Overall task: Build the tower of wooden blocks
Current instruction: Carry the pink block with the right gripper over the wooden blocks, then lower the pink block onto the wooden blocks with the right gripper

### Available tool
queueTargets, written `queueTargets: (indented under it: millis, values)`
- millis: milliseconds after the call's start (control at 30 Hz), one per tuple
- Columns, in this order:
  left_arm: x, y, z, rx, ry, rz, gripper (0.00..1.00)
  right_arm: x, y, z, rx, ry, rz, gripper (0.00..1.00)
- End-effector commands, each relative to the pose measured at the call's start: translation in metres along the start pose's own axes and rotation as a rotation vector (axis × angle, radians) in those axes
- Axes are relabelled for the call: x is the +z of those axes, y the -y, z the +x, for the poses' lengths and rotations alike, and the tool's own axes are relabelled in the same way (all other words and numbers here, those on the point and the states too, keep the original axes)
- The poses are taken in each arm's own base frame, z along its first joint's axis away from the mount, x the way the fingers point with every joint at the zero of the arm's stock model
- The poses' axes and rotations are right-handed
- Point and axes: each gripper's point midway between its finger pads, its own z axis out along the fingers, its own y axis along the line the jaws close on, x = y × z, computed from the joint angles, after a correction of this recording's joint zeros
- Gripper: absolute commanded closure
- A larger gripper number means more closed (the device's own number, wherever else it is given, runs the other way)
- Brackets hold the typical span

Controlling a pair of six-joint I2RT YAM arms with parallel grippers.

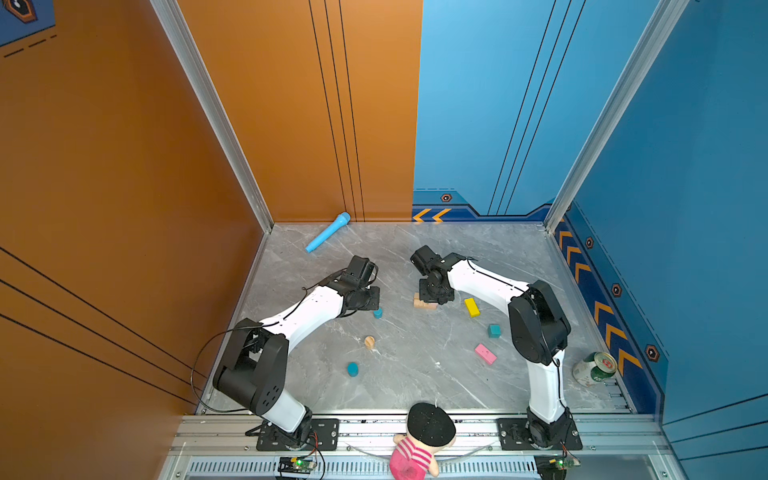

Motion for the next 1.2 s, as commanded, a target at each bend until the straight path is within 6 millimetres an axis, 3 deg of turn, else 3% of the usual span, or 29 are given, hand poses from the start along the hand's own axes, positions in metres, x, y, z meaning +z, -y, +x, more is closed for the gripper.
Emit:
queueTargets:
  millis: [0, 800, 867, 1167]
  values:
    - [0.001, -0.002, -0.002, 0.0, -0.006, 0.011, 1.0, -0.003, 0.001, -0.006, 0.051, 0.01, 0.003, 0.89]
    - [0.002, -0.007, -0.001, -0.018, -0.008, 0.021, 1.0, 0.002, -0.011, -0.004, 0.052, 0.008, -0.008, 0.85]
    - [0.002, -0.007, -0.001, -0.017, -0.008, 0.021, 1.0, 0.013, -0.011, 0.0, 0.048, -0.011, 0.007, 0.85]
    - [0.001, -0.008, -0.002, -0.019, -0.005, 0.023, 1.0, 0.016, -0.01, 0.0, 0.055, -0.013, 0.014, 0.82]
